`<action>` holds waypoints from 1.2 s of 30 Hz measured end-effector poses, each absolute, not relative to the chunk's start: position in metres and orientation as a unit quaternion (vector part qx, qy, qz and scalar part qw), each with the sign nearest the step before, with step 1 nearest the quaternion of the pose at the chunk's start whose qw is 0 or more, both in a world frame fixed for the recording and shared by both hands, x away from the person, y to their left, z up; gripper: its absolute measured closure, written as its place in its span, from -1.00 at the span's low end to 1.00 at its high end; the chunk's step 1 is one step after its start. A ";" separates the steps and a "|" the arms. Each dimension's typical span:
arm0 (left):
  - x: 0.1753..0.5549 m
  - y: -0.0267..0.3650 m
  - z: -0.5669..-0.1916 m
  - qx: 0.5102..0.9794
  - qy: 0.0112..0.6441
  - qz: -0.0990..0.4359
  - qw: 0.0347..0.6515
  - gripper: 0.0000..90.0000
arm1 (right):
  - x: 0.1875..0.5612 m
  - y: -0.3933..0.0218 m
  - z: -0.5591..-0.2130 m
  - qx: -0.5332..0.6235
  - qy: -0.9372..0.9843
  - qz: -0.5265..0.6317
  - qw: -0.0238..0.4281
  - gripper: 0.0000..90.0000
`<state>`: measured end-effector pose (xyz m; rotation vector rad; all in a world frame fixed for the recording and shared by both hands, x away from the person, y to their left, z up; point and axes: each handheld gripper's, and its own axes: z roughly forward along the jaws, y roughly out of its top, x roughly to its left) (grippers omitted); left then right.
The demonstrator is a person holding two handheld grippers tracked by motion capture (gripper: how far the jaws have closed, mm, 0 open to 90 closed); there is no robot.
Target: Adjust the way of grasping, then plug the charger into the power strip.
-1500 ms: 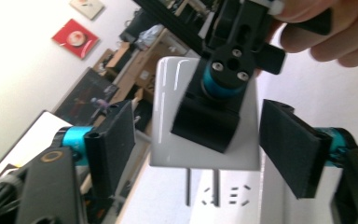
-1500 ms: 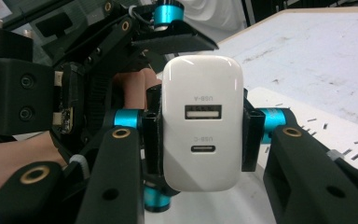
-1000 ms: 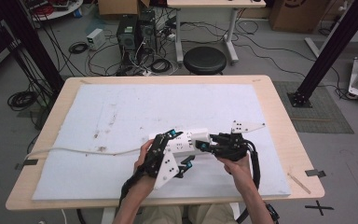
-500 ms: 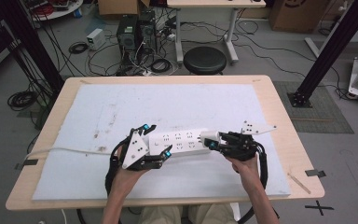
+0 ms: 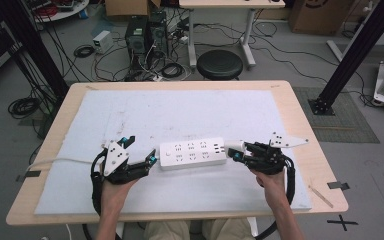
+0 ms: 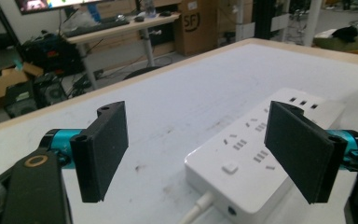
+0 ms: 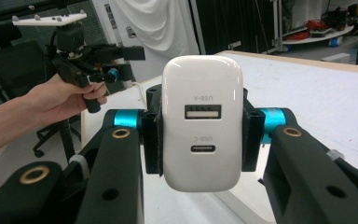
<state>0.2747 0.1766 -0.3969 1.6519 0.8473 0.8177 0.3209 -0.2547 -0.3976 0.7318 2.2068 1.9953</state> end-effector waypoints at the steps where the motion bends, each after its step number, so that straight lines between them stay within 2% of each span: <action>1: 0.274 0.179 -0.399 0.688 0.361 0.343 0.528 -0.52 | 0.320 -0.255 -0.397 0.239 0.721 0.650 0.036 0.40; 10: 0.268 0.190 -0.403 0.674 0.383 0.338 0.534 -0.52 | 0.324 -0.257 -0.398 0.237 0.738 0.631 0.022 0.41; 23: 0.264 0.191 -0.404 0.673 0.382 0.336 0.537 -0.52 | 0.350 -0.253 -0.395 0.240 0.781 0.575 0.036 0.41; 36: 0.260 0.197 -0.403 0.676 0.380 0.336 0.536 -0.52 | 0.391 -0.228 -0.383 0.176 0.847 0.502 0.004 0.41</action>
